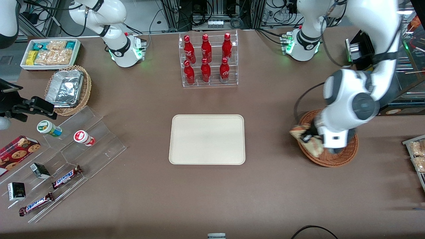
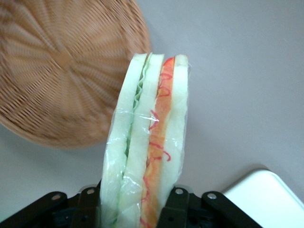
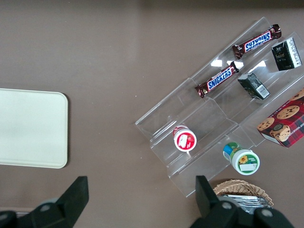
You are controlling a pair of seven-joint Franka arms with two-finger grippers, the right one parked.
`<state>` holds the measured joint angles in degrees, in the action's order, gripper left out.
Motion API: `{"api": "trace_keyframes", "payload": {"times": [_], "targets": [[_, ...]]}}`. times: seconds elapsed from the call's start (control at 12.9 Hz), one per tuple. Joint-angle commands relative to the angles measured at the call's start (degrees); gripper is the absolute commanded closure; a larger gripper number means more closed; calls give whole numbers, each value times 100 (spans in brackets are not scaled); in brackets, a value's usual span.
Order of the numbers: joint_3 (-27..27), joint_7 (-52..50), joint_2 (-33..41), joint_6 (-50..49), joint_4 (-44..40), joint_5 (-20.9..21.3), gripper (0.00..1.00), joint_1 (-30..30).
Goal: Place sandwich from basket to tray
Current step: 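Lift the sandwich and carry it with the left gripper over the cream tray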
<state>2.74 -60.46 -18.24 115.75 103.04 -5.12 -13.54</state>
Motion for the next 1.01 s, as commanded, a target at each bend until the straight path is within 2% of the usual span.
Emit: {"api": "trace_keyframes", "payload": {"times": [0.0,0.16,0.31,0.39,0.62,0.93], "targets": [[-81,-1069,-1082,-106,-1239,-391,58,-691],[-81,-1791,-1540,-79,-1785,-621,58,-1053],[-63,-1821,-1648,-18,-1954,-596,58,-1378],[-54,-1551,-1648,78,-1946,-526,58,-1458],[-45,371,-1656,141,-1928,-577,63,-1573],[-2,1798,-1892,149,-1910,-560,65,-1836]]}}
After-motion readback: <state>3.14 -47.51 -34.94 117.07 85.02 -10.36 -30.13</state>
